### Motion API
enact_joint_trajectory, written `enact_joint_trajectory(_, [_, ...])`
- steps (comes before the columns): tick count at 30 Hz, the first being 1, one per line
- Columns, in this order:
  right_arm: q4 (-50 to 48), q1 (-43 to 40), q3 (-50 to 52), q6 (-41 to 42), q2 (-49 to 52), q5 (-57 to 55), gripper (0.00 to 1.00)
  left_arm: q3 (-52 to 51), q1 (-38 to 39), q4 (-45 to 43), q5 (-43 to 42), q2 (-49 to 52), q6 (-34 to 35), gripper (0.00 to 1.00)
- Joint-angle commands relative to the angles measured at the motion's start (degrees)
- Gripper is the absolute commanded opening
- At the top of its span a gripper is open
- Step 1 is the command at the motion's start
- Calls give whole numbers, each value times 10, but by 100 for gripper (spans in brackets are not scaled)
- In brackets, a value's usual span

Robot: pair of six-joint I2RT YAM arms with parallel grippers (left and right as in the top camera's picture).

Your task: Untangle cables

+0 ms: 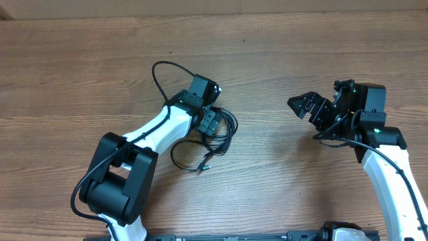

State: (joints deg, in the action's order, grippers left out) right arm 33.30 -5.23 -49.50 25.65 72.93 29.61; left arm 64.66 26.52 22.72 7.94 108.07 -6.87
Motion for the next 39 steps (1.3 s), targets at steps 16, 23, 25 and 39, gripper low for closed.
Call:
enact_joint_trajectory(16, [0,-2,-7,-4,-1,-2,100,11,2,170,-6,-64,309,100])
enact_joint_trajectory(23, [0,-2,-7,-5,3,-2,100,10,2,180,-62,-55,432,99])
enact_joint_trajectory(25, [0,-2,-7,-6,5,-2,100,11,2,170,-117,-55,438,100])
enact_joint_trajectory(39, [0,-2,-7,-6,25,1,100,10,2,143,-108,-24,492,100])
